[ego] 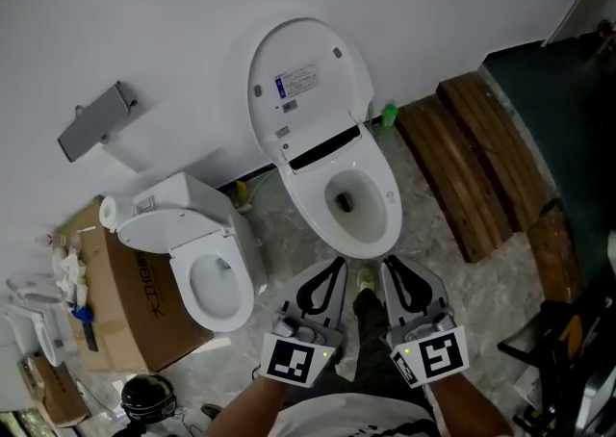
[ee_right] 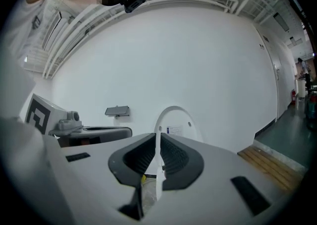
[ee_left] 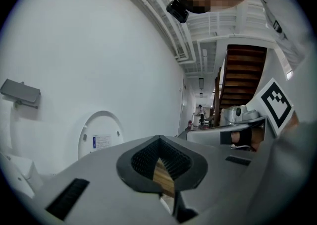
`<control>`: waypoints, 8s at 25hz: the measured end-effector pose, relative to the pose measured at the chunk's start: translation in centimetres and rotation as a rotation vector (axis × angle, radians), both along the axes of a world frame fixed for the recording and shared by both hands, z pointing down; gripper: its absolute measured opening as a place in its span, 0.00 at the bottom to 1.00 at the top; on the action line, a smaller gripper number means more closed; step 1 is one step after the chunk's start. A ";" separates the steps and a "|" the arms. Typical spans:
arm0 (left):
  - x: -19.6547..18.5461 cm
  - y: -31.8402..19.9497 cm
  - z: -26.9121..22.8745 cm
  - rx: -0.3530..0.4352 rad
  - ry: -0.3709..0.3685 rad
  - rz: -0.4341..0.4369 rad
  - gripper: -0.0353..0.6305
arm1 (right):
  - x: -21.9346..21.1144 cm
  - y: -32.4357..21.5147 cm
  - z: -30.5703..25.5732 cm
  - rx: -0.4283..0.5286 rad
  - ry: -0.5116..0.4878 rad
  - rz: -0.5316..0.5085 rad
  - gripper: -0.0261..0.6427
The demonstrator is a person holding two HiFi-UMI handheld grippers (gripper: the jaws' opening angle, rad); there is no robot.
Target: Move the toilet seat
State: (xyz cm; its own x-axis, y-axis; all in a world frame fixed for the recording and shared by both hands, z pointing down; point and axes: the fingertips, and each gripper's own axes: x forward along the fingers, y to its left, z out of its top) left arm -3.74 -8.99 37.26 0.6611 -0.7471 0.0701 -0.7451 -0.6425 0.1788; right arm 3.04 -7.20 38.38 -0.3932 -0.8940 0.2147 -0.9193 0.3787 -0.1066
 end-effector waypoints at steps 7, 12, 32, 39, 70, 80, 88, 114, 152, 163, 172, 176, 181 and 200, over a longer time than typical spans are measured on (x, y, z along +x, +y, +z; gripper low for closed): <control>2.7 -3.9 8.8 -0.075 -0.025 0.014 0.06 | 3.8 -3.5 8.4 -0.026 -0.045 0.051 0.06; 3.6 -4.7 15.5 -0.099 -0.039 0.035 0.06 | 5.9 -2.9 18.7 -0.125 -0.075 0.133 0.15; 9.5 -4.9 36.9 -0.190 -0.062 0.141 0.06 | 12.8 -1.9 50.2 -0.452 -0.225 0.382 0.22; 10.9 -4.8 38.3 -0.196 -0.074 0.163 0.06 | 13.8 -2.0 56.6 -0.573 -0.392 0.448 0.26; 9.0 -4.9 36.0 -0.233 -0.106 0.106 0.06 | 14.9 -2.1 55.8 -0.721 -0.847 0.467 0.28; 7.2 -5.1 25.1 -0.197 -0.081 0.075 0.06 | 14.5 -3.1 43.5 -0.693 -0.858 0.437 0.25; 3.9 -6.1 17.1 -0.143 -0.073 0.014 0.06 | 13.6 -5.4 35.5 -0.682 -0.827 0.395 0.24; -1.8 -10.8 5.5 -0.070 -0.097 -0.161 0.06 | 7.7 -21.8 15.6 -0.550 -0.734 0.124 0.18; -6.4 -25.3 3.0 -0.112 -0.047 -0.425 0.06 | -2.8 -49.1 9.6 -0.326 -0.378 -0.093 0.13; -7.9 -26.6 3.1 -0.110 -0.051 -0.462 0.06 | -4.4 -53.4 10.1 -0.297 -0.296 -0.098 0.13; -9.3 -26.2 3.5 -0.119 -0.065 -0.478 0.06 | -4.9 -54.6 10.4 -0.280 -0.280 -0.110 0.13; -8.9 -25.8 3.6 -0.121 -0.067 -0.471 0.06 | -5.1 -54.3 9.7 -0.257 -0.252 -0.132 0.13; -8.3 -25.5 3.6 -0.151 -0.054 -0.457 0.06 | -5.4 -52.9 8.6 -0.226 -0.197 -0.162 0.13; -6.0 -21.8 -1.3 -0.157 -0.011 -0.332 0.06 | -5.1 -31.8 -0.6 -0.078 -0.043 -0.213 0.07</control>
